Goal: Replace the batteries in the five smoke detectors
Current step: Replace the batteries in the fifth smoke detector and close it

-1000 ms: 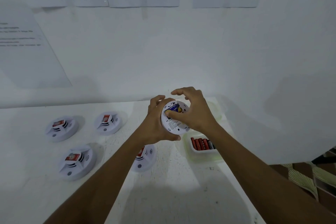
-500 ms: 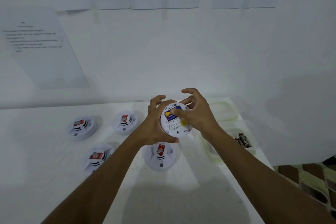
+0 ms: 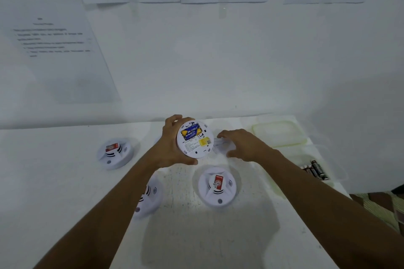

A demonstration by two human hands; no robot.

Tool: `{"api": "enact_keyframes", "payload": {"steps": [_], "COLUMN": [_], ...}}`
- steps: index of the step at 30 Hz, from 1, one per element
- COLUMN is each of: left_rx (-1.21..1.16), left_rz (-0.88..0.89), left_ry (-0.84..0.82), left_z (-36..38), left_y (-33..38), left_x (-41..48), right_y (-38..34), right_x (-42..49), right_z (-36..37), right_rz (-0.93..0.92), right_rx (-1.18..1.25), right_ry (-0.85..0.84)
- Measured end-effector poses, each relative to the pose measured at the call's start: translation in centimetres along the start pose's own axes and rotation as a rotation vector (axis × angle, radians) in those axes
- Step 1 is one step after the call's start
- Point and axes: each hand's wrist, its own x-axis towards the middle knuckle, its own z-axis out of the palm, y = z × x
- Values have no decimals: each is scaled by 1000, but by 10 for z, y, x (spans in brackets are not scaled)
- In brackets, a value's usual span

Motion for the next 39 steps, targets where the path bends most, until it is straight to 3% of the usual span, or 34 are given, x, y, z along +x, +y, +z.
{"api": "enact_keyframes", "payload": {"steps": [6, 10, 19, 25, 29, 36, 39], "left_rx": [-11, -21, -27, -61, -33, -91, -81], "left_rz": [-12, 18, 5, 5, 51, 62, 43], "left_ry": [-10, 22, 40, 26, 21, 9, 7], "left_z": [2, 3, 13, 26, 35, 38, 38], "left_y": [-5, 1, 7, 22, 32, 40, 41], "left_x": [-1, 1, 2, 2, 4, -1, -2], "right_y": [-1, -6, -14, -42, -55, -60, -65], "right_x": [-4, -14, -41, -53, -49, -48, -47], "right_z": [1, 2, -19, -40, -31, -12, -10], "right_rz": [-32, 0, 176, 155, 82, -92, -76], "right_rx": [-106, 8, 594, 998, 813, 317, 278], "right_ry": [33, 213, 708, 669, 601, 680, 675]}}
